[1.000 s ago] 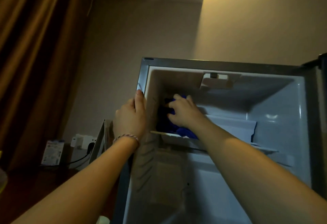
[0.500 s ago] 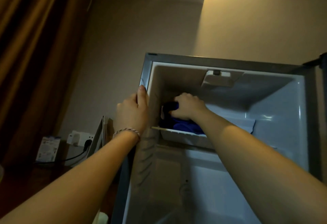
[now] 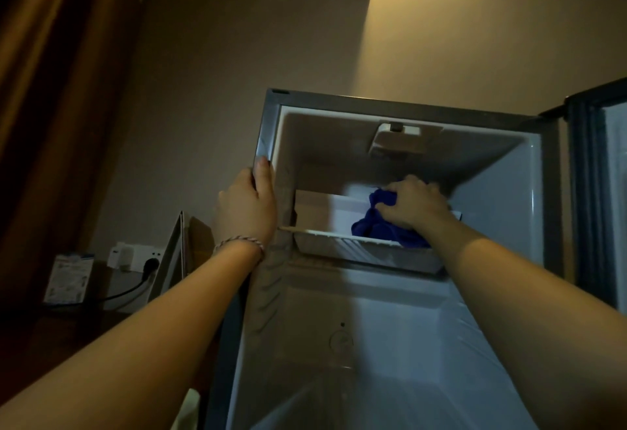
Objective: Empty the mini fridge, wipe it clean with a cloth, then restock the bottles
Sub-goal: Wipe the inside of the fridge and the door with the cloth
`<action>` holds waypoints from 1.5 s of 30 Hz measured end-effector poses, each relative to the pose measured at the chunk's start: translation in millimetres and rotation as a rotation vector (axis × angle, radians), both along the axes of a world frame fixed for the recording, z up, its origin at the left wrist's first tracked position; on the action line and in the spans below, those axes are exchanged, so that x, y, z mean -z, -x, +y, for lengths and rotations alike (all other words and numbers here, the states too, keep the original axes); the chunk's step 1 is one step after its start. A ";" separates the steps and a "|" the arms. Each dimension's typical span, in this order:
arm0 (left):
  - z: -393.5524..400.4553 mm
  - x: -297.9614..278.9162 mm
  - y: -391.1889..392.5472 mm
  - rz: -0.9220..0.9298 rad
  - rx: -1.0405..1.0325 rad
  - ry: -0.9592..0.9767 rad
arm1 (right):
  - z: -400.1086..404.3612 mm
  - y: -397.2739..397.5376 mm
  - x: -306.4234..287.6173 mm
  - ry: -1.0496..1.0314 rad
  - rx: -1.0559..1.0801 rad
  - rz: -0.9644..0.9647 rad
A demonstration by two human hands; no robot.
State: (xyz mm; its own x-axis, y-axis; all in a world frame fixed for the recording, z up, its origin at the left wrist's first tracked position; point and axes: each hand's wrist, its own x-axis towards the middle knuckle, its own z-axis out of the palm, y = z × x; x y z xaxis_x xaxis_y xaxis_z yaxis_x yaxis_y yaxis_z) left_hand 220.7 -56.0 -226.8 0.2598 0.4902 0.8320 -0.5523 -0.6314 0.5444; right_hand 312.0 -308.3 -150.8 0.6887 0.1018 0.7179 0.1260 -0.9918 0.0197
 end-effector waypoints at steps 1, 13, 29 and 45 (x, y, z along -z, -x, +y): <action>0.1 -0.7 0.2 0.008 0.000 0.000 | 3.0 0.2 0.2 0.038 -0.007 -0.009; 8.4 0.0 -8.6 0.002 0.074 -0.049 | 129.3 -7.9 -1.8 0.181 -0.269 -0.031; 6.1 2.0 -8.8 -0.030 0.010 -0.074 | -17.7 -2.3 -12.3 -0.127 -0.033 0.019; 6.0 2.3 -11.3 -0.029 0.031 -0.046 | 66.7 -5.0 -4.4 0.141 -0.143 -0.010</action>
